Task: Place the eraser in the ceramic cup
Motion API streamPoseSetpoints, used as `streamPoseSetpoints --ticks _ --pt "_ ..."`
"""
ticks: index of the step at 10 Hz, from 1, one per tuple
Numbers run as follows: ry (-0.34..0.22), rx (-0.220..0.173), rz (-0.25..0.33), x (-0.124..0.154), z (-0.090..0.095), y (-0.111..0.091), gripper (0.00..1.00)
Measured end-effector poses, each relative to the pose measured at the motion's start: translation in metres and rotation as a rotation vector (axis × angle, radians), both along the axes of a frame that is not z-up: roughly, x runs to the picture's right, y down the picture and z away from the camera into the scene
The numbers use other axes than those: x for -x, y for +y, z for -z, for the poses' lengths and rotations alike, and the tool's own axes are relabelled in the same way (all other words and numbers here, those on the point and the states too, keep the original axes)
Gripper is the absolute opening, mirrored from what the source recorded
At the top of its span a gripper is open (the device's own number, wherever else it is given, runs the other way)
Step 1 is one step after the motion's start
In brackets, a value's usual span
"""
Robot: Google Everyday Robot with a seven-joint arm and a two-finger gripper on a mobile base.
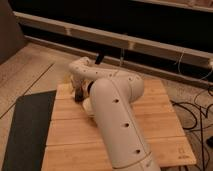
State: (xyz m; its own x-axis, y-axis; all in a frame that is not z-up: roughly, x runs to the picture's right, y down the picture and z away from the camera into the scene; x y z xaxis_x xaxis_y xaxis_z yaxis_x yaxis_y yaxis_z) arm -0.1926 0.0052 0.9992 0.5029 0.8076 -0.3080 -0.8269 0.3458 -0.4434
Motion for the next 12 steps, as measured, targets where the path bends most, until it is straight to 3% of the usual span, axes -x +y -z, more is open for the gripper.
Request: streamPoseSetpoints --ticks 1,6,9,12 --pt "-0.006 0.000 0.005 0.000 -0.002 0.001 0.58" --pt "-0.048 -0.008 0.042 0.004 -0.003 0.003 0.04" --pt "-0.054 -0.023 0.019 0.002 0.001 -0.003 0.00" --pt "-0.048 -0.078 -0.029 -0.009 0.018 -0.025 0.00"
